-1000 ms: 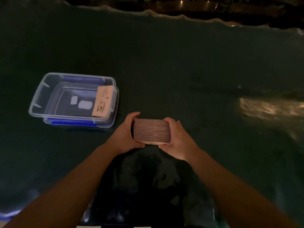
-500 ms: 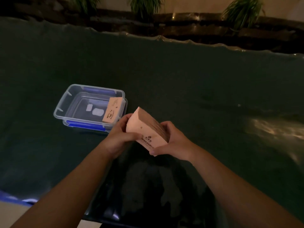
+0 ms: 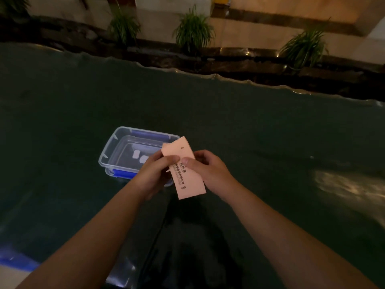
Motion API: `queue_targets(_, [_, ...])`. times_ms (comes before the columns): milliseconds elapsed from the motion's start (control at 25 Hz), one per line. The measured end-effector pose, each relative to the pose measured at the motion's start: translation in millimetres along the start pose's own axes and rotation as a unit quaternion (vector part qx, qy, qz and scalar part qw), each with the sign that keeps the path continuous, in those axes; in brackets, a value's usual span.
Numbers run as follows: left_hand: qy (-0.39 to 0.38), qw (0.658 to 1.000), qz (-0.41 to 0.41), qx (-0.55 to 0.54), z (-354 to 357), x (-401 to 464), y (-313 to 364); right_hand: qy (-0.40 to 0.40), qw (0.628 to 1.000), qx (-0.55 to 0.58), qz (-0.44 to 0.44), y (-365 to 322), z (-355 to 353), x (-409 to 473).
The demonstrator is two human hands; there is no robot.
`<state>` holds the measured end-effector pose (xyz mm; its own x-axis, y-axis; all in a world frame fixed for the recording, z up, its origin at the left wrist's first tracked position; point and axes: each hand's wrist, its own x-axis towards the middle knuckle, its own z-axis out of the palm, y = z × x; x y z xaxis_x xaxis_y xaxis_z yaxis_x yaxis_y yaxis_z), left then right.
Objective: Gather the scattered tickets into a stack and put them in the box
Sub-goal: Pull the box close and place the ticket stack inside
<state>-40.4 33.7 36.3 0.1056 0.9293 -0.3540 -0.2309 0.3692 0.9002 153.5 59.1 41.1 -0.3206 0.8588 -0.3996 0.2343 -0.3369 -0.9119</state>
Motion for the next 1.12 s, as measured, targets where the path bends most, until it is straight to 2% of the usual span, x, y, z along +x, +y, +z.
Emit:
queue_targets(200, [-0.025,0.997,-0.071,-0.026,-62.9,4.9,21.4,0.067,0.987,0.128,0.078,-15.6,70.5,34.9])
queue_targets(560, [0.040,0.989,-0.136,-0.032,-155.8,59.2,43.3,0.090,0.981,0.096,0.139,-46.4,147.5,112.9])
queue_targets(680, [0.064,0.985,-0.158,-0.003,-160.0,78.8,39.6,0.105,0.976,0.082,0.175,-46.3,156.6,132.9])
queue_targets(840, [0.058,0.977,-0.201,0.038,-157.6,100.4,29.3,0.127,0.959,0.114,0.226,-35.9,162.8,151.0])
queue_targets(960, [0.080,0.966,-0.239,0.047,-154.6,112.7,19.3,0.128,0.955,0.088,0.251,-26.3,166.2,162.7])
queue_targets(1120, [0.106,0.960,-0.250,0.062,-154.9,121.3,5.3,0.135,0.950,0.080,0.271,-14.7,175.5,173.7])
